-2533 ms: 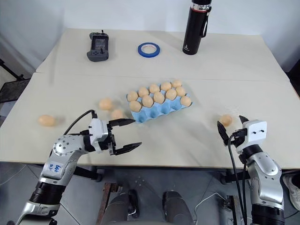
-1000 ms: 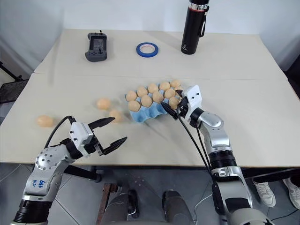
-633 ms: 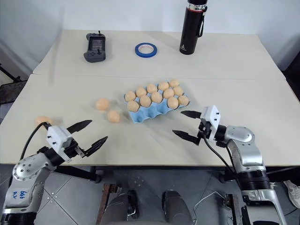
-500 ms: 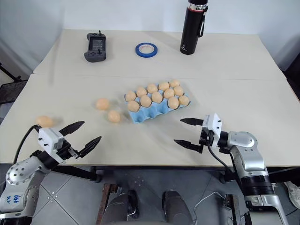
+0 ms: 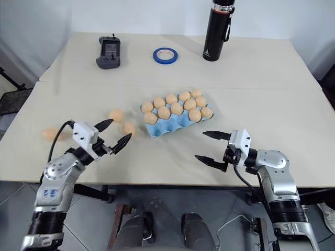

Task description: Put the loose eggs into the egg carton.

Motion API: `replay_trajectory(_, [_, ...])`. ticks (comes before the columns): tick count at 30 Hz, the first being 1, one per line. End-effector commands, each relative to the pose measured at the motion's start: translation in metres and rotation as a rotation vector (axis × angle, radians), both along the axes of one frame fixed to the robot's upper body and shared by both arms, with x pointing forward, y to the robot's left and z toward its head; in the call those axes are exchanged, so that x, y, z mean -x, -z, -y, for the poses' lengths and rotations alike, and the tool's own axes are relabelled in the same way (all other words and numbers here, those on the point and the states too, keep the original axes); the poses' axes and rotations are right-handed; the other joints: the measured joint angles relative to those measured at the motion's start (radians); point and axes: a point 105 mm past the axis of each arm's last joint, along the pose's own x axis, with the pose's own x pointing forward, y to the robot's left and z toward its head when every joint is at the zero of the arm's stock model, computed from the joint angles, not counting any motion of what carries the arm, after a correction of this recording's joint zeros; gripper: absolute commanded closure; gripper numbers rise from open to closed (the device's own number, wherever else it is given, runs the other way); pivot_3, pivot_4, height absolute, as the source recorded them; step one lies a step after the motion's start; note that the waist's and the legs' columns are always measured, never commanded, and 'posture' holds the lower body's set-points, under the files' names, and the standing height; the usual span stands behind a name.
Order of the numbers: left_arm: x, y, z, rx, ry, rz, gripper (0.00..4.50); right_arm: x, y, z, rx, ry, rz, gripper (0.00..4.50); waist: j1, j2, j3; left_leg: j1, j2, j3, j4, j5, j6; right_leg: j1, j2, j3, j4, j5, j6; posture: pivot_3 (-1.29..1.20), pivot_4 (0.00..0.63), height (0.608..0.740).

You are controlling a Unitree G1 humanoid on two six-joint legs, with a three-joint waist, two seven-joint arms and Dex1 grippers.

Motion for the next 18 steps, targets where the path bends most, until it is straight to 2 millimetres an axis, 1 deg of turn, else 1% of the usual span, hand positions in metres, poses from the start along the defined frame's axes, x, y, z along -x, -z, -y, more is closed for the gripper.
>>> replay_trajectory(1, [-0.011,0.009,0.002,-0.008,-0.019,-0.01,0.0,0.002,-0.013,0.002,-0.034,0.017,0.053,0.01,0.0,0.0,0.0,0.0,0.0,0.0,0.0,0.001,0.001,0.0,0.001,0.0,0.0,0.0,0.0,0.0,0.15,0.74])
replay_trajectory(3, [-0.015,0.014,0.011,-0.003,0.001,-0.04,0.0,0.002,-0.013,0.002,-0.042,0.027,0.055,0.01,0.002,0.0,0.0,0.0,0.0,0.0,0.001,0.001,0.001,0.0,0.001,0.0,0.001,0.0,0.0,0.0,0.15,0.74])
replay_trajectory(5, [-0.018,0.015,0.014,0.002,0.003,-0.045,0.0,0.002,-0.014,0.002,-0.049,0.037,0.057,0.01,0.004,0.0,0.0,0.0,0.0,0.0,0.002,0.001,0.001,0.0,0.001,0.0,0.001,0.0,0.0,0.0,0.15,0.74])
replay_trajectory(8, [-0.022,0.016,0.017,0.031,0.001,-0.069,0.62,0.003,-0.014,0.002,-0.065,0.061,0.061,0.0,0.008,0.0,0.0,0.0,0.0,0.0,0.004,0.0,-0.001,0.0,0.0,0.0,0.002,0.001,0.001,0.0,0.15,0.74])
replay_trajectory(13, [-0.025,0.008,0.021,0.047,0.015,-0.048,2.2,0.006,-0.012,0.001,-0.071,0.073,0.057,0.0,0.009,0.0,0.0,0.0,0.0,0.0,0.005,-0.001,-0.001,0.001,0.0,0.0,0.003,0.001,0.002,0.0,0.15,0.74])
replay_trajectory(15, [-0.025,0.001,0.029,0.058,0.056,-0.041,2.43,0.007,-0.01,0.001,-0.072,0.08,0.055,0.0,0.01,0.0,0.0,0.0,0.0,0.0,0.005,-0.001,-0.001,0.001,0.0,0.0,0.004,0.001,0.002,0.0,0.15,0.74])
replay_trajectory(18, [-0.025,-0.016,0.051,0.048,0.151,-0.01,2.43,0.007,-0.01,0.003,-0.071,0.09,0.054,0.0,0.018,0.0,0.0,0.0,0.0,0.0,0.005,-0.001,-0.001,0.001,0.0,0.0,0.004,0.001,0.002,0.0,0.15,0.74])
